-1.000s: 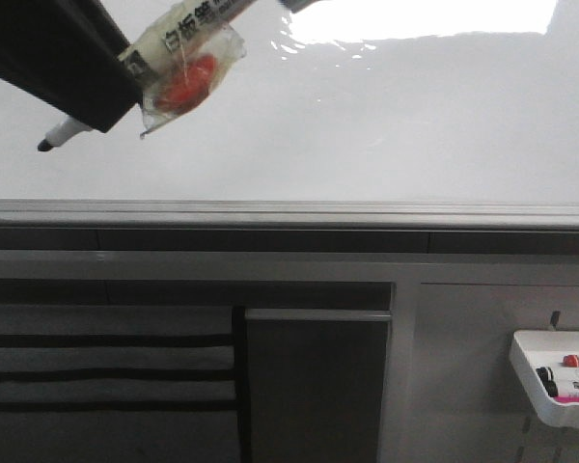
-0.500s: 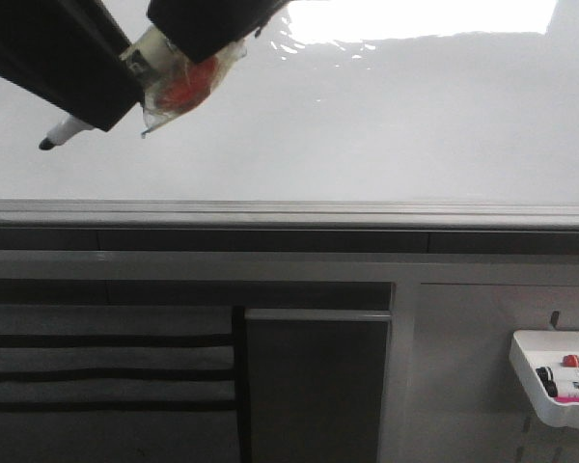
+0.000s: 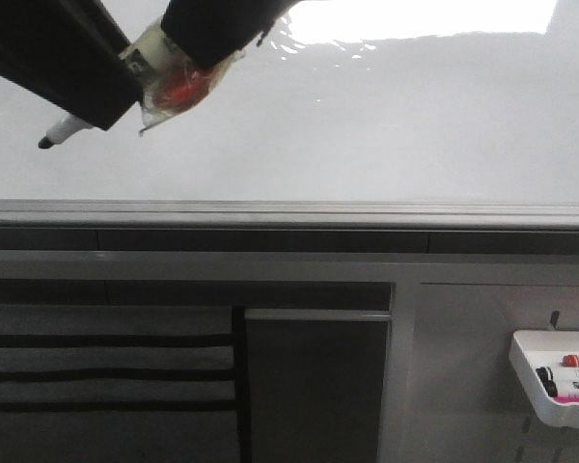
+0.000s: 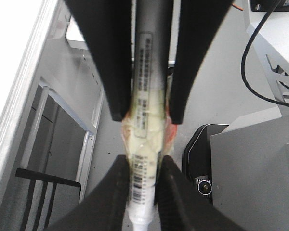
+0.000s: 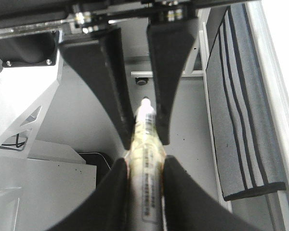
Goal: Write number 3 on whiteboard
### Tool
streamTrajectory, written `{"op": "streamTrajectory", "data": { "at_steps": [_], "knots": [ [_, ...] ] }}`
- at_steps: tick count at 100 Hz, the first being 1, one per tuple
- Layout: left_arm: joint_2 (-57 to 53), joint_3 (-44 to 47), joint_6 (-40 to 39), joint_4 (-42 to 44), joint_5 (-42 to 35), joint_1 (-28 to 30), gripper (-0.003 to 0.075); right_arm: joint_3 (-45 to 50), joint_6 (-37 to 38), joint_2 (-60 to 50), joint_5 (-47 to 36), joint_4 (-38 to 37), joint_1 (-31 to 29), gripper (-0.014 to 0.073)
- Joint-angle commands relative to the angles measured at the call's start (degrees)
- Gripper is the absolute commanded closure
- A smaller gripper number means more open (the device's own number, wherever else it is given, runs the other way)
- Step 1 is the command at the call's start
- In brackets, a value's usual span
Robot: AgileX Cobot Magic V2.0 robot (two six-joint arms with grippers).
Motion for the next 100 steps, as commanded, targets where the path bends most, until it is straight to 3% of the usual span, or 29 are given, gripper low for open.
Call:
{"op": "streamTrajectory", "data": {
  "at_steps": [1, 9, 22, 27, 52, 64, 75, 89, 100],
  "knots": [
    [-1.7, -2.0, 0.3, -3.4, -0.8, -0.6, 0.0618, -1.8, 0.1, -1.4, -0.3, 2.0, 0.0, 0.0534],
    [-1.7, -2.0, 0.3, -3.4, -0.8, -0.6, 0.0561, -1.8, 0.1, -1.4, -0.2, 2.0, 0.0, 0.0561],
    [-1.9, -2.1, -1.2, -3.4, -3.0, -0.4, 0.0351, -1.8, 0.1, -1.6, -0.6, 1.2, 0.0, 0.0565],
    [-2.3, -2.2, -2.2, -3.4, -3.9, 0.3, 0.0307, -1.8, 1.8, -2.3, -1.8, -0.3, 0.0, 0.0565],
    [-9.4, -1.2, -7.0, -3.4, -7.5, 6.0, 0.0321, -1.2, 21.0, -9.3, -6.8, -14.1, -2.3, 0.0565],
    [-13.8, 2.5, -10.1, -3.5, -10.3, 10.0, 0.0321, 2.6, 28.1, -13.0, -8.9, -14.8, -7.8, 0.0565],
    [-17.9, 8.0, -11.0, -5.3, -14.3, 13.3, 0.0321, 9.4, 35.6, -16.7, -16.4, -14.0, -13.7, 0.0565],
    [-20.1, 12.3, -10.9, -7.2, -17.7, 14.3, 0.0321, 15.7, 36.5, -19.0, -21.2, -12.1, -16.4, 0.0565],
    [-19.9, 12.6, -10.9, -7.2, -18.3, 14.3, 0.0321, 17.2, 36.5, -18.7, -20.3, -12.1, -16.4, 0.0565]
  ]
}}
